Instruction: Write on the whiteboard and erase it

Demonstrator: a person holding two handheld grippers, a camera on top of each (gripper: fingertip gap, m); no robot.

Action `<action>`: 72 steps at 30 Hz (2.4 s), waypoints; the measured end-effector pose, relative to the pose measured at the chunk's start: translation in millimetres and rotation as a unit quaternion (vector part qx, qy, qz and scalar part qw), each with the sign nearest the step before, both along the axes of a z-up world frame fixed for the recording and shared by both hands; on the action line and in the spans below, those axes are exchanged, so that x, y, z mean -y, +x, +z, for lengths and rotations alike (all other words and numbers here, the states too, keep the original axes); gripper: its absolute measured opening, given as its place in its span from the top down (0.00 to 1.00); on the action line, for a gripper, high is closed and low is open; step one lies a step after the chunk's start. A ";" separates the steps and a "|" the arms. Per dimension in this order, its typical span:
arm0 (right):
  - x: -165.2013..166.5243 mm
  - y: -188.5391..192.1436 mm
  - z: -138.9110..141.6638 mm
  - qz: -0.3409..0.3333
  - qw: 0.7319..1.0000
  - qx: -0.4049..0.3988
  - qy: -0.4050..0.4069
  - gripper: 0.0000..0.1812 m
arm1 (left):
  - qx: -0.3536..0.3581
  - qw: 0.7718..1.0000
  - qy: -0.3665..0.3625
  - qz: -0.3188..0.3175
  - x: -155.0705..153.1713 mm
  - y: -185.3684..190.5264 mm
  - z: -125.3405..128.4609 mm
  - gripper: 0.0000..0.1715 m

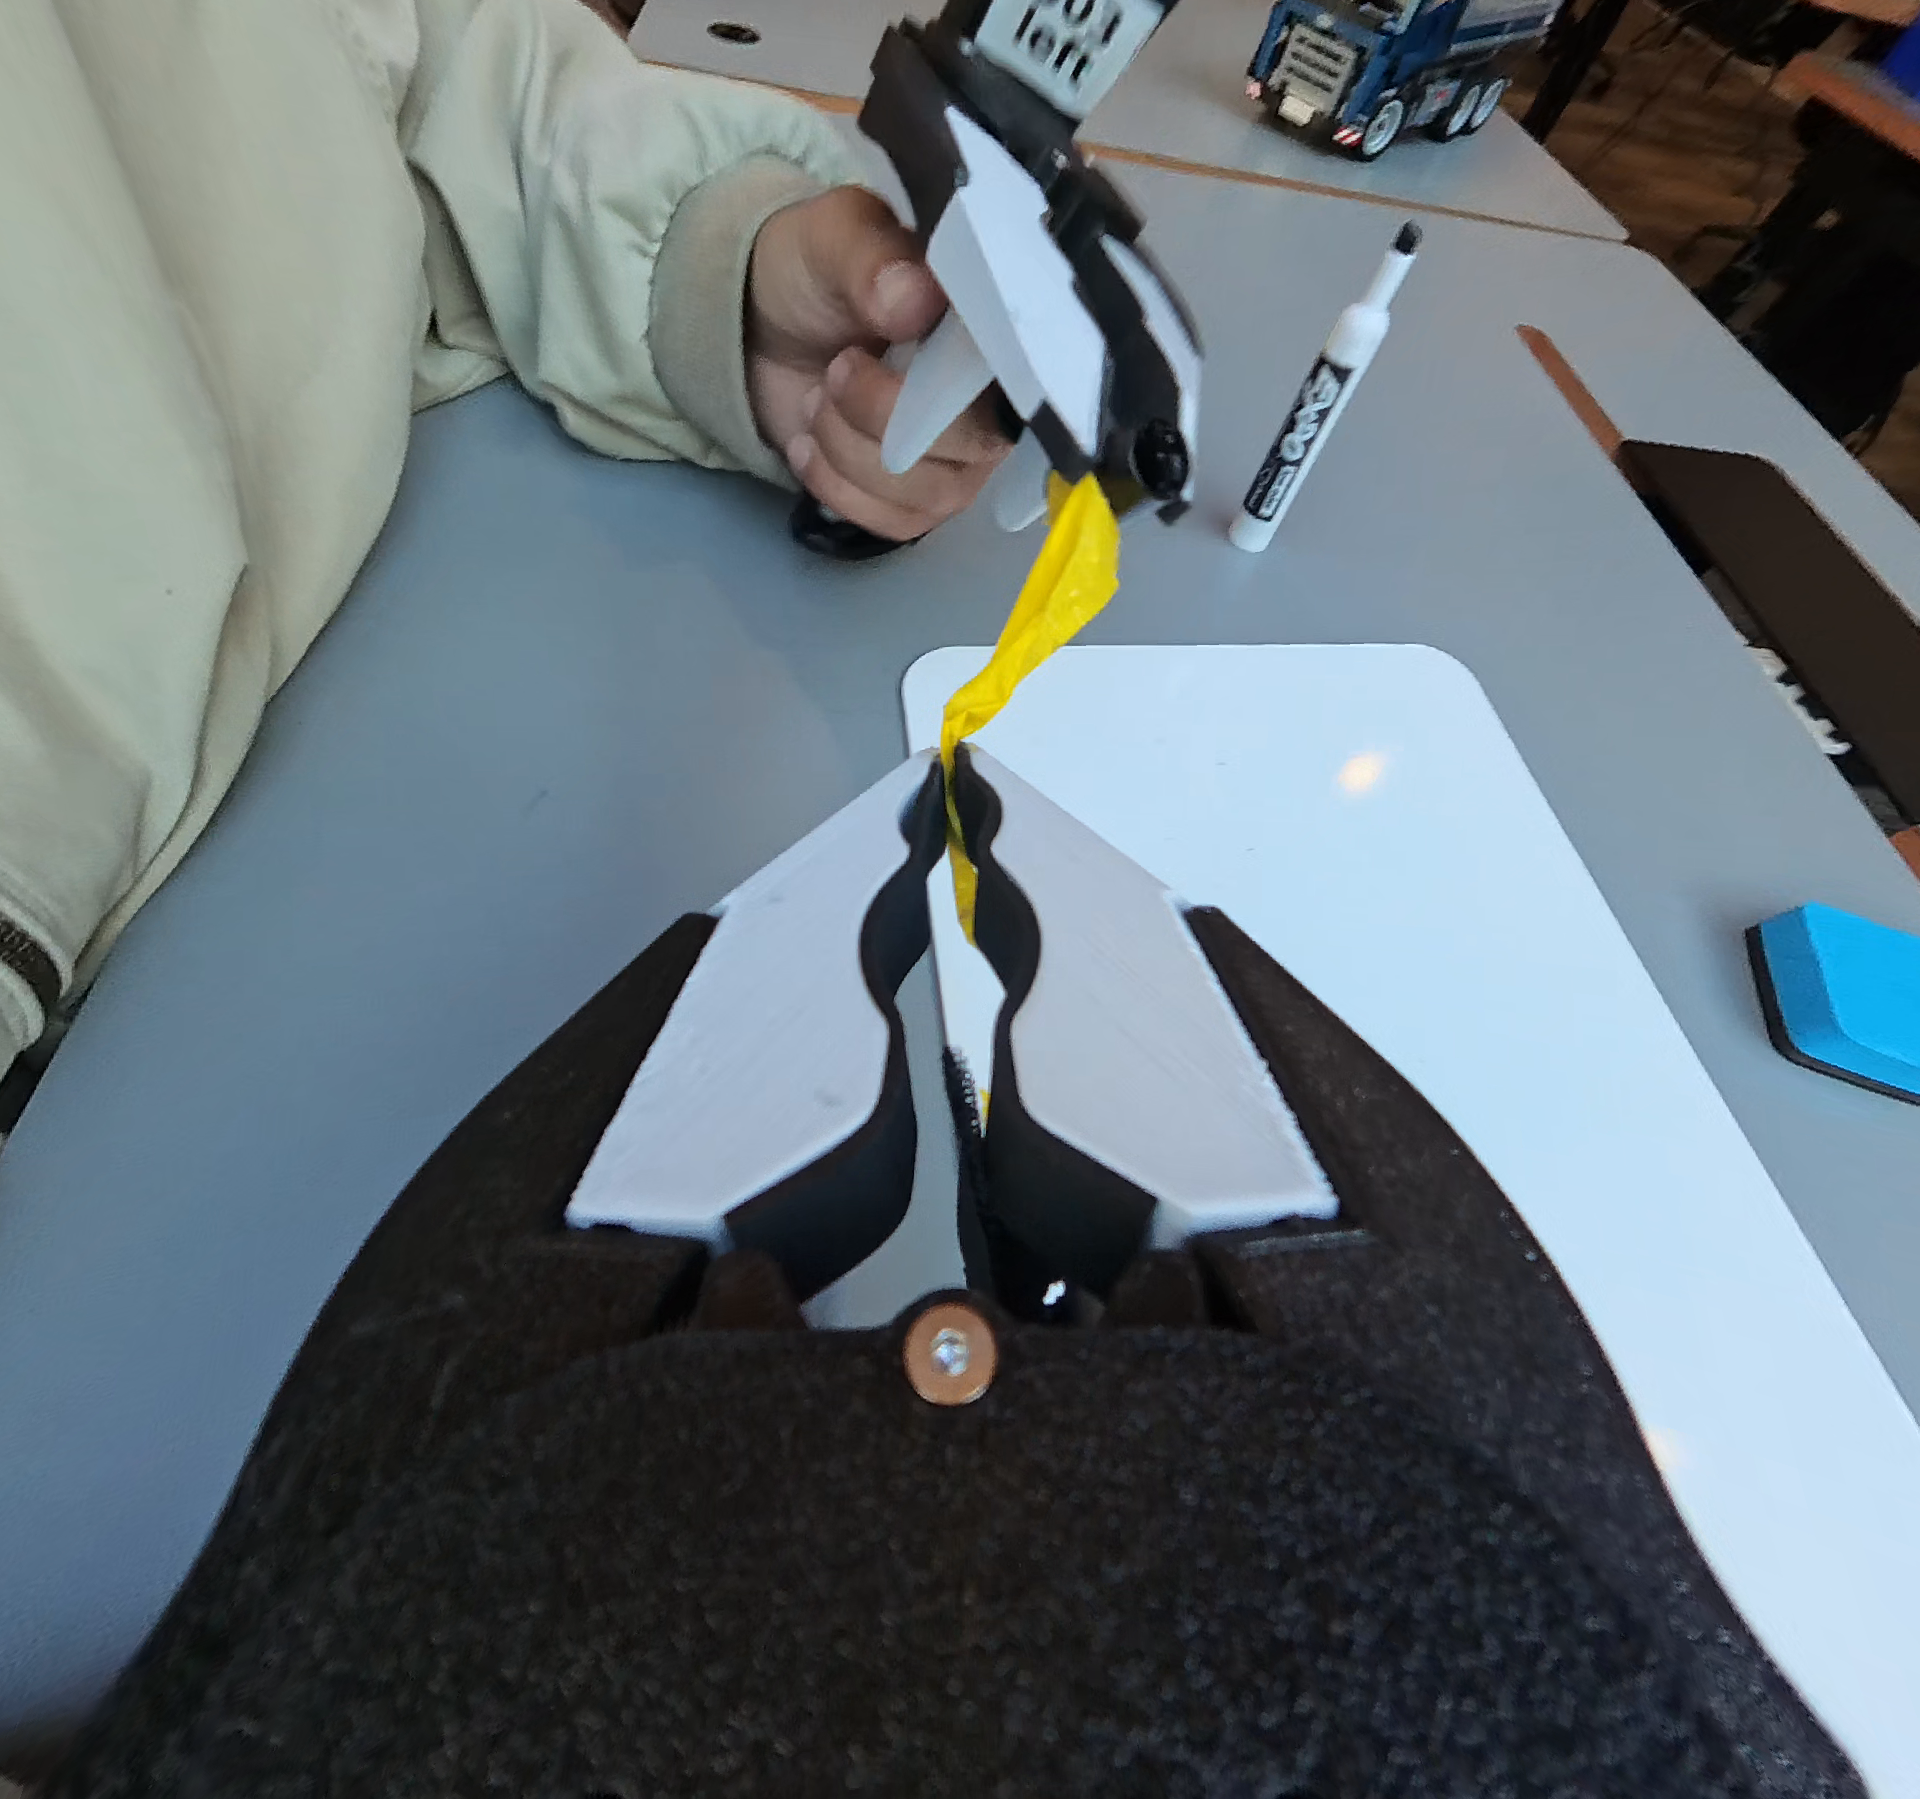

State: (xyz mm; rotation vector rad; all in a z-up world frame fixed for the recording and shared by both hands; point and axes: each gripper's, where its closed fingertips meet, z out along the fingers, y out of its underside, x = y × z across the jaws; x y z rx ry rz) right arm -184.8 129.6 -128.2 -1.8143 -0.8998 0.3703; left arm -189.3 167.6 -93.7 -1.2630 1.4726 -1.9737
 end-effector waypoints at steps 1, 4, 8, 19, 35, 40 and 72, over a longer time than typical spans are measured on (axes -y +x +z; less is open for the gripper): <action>-2.1 3.2 5.1 -0.009 1.000 -0.006 0.010 1.00 | 0.003 0.999 -0.030 -0.011 0.0 -1.1 3.6 0.91; -13.9 26.9 23.4 -0.077 0.993 0.015 0.083 1.00 | 0.003 0.999 -0.035 -0.034 3.3 -3.1 2.7 0.90; -17.9 34.9 38.9 -0.120 0.966 0.121 0.193 1.00 | 0.010 0.996 0.076 -0.039 20.6 -6.5 -11.0 0.90; -21.8 31.7 31.5 -0.133 0.851 0.389 0.328 1.00 | -0.116 0.990 -0.076 -0.031 -5.6 5.0 -19.1 0.79; -26.5 25.3 24.2 -0.128 0.827 0.429 0.340 1.00 | -0.215 0.973 -0.079 -0.017 -6.9 9.3 -57.7 0.95; -26.3 24.0 23.6 -0.126 0.823 0.435 0.343 1.00 | -0.210 0.973 -0.093 -0.018 -8.5 9.7 -54.6 0.96; -20.7 107.8 -1.6 -0.216 0.938 0.236 0.131 1.00 | -0.049 0.996 -0.030 0.065 -61.1 -7.0 11.4 0.98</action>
